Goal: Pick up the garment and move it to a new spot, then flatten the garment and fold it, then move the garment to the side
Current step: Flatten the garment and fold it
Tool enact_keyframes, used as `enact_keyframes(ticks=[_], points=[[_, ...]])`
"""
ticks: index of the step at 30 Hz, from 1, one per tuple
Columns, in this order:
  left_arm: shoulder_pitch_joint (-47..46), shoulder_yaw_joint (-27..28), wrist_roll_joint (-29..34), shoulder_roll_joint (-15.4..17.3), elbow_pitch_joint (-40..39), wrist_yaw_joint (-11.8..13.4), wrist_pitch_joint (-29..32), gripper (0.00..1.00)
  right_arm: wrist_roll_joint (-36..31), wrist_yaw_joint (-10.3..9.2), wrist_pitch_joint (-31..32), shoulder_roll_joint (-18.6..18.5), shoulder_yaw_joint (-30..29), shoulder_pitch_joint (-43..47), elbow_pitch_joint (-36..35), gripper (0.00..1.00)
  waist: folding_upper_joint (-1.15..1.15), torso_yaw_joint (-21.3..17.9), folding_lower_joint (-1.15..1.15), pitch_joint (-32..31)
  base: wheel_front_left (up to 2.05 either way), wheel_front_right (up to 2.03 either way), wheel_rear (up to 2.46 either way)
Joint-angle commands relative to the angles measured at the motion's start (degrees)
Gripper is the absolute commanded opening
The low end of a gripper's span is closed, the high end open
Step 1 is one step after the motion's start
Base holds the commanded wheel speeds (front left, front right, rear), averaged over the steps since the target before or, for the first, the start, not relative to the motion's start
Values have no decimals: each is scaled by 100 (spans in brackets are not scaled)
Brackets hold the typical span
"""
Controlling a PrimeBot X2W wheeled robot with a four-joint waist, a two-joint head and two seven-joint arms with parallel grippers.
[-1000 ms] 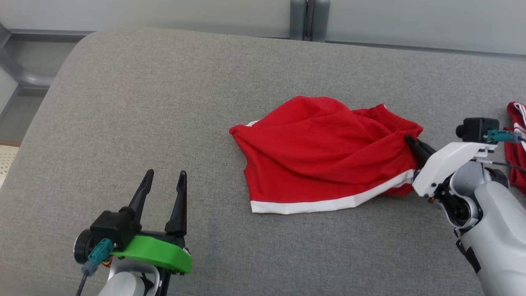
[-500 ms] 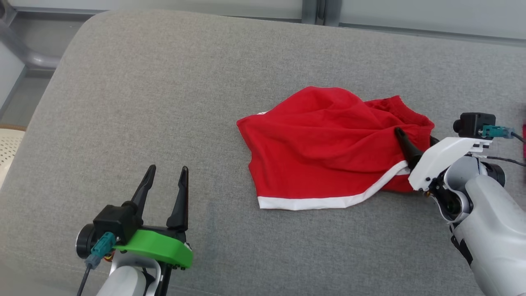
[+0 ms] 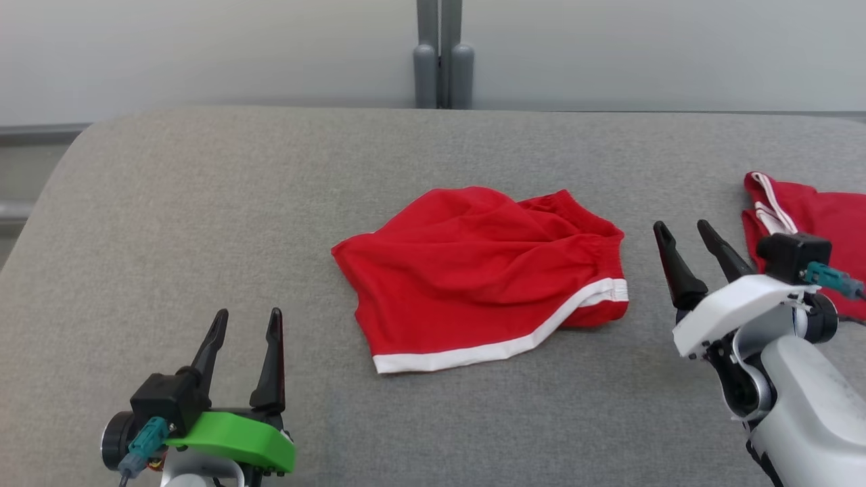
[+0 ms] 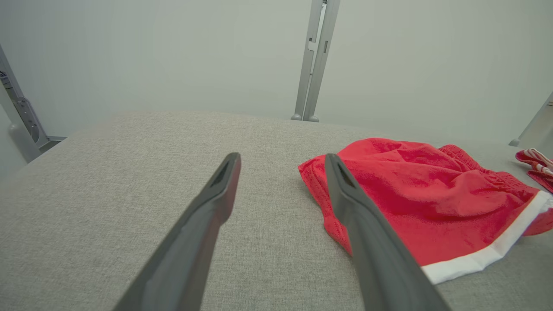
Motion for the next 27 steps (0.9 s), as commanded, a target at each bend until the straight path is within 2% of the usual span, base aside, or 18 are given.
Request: enact_keyframes(ticks=[1,8,16,27], points=[[111,16,-35,45,-32,18,-14,100,-78,0,-107,-2,-31,235,-129,100,0,-463,0,-418,0,0,0],[303,104,-12,1,-191,81,-15,100,-347,0,-487,177,-392,1148,-940,100,0,-706,0,-495,0,0,0],[519,229,85,-102,-306,40,-15,100,-622,0,-624,510,-793,1970,-1521,100,0,-768,0,-548,0,0,0],[553,276,172,-152,-215,-56,-15,100,-887,0,-571,602,-869,2105,-1779,100,0,-720,0,-566,0,0,0]])
